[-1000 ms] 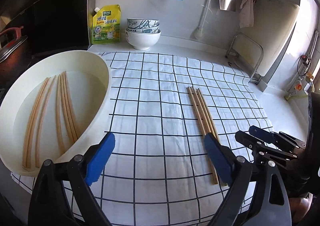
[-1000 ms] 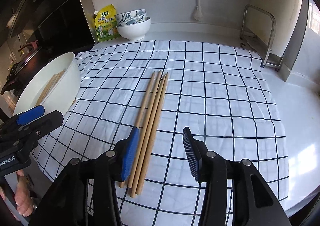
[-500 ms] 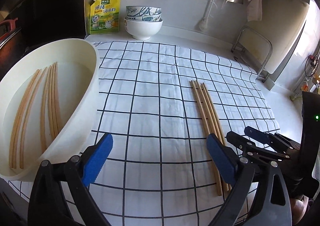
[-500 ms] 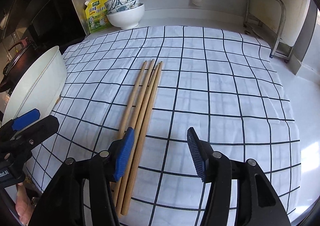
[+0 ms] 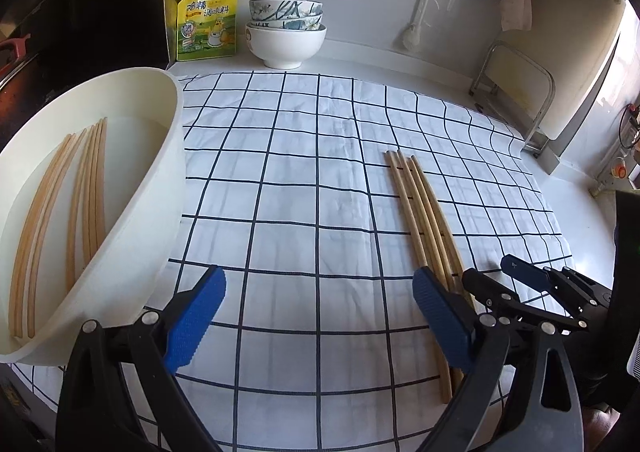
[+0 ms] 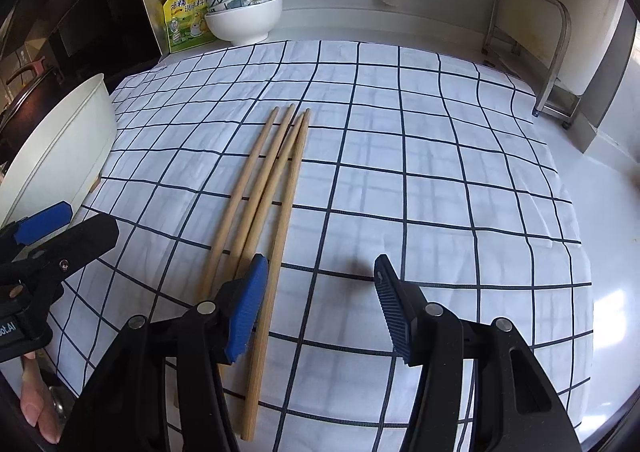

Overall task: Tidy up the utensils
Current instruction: 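Move both open tools back over the remaining chopsticks on the cloth, then lower both open tools onto single chopsticks at the row's edge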

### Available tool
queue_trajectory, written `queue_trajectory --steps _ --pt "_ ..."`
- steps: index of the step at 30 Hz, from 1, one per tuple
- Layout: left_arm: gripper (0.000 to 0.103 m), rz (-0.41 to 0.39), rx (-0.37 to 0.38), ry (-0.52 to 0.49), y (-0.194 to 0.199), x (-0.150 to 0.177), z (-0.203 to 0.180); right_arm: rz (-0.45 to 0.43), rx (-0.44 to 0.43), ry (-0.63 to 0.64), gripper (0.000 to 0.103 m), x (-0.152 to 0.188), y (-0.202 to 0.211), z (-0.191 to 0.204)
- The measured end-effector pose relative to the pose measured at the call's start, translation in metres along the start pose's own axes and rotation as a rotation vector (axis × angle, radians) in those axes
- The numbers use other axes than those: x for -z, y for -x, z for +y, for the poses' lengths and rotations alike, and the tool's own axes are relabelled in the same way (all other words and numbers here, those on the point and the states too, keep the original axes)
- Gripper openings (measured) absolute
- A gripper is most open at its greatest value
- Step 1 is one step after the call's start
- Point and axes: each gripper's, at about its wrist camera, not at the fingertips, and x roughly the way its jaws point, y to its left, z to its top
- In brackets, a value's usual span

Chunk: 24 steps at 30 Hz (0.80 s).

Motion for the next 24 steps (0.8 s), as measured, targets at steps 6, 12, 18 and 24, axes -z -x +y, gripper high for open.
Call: queue_trajectory --steps 6,12,18,24 --pt "0.093 0.023 0.016 -0.005 -0.011 0.001 -0.014 -0.008 0.012 -0.043 0.053 0.002 0.003 -0.021" --pt "0.093 0.048 -0.007 -0.042 -0.026 0.001 -0.032 -0.012 0.032 -0.084 0.053 0.004 0.004 -0.042" --pt "0.093 0.078 -0.024 -0.061 -0.041 0.002 -0.042 -0.029 0.003 -0.074 0.053 0.004 0.008 -0.042" --pt "0.090 0.077 -0.080 -0.108 -0.046 0.003 -0.047 -0.029 0.009 -0.061 0.052 0.004 0.006 -0.038"
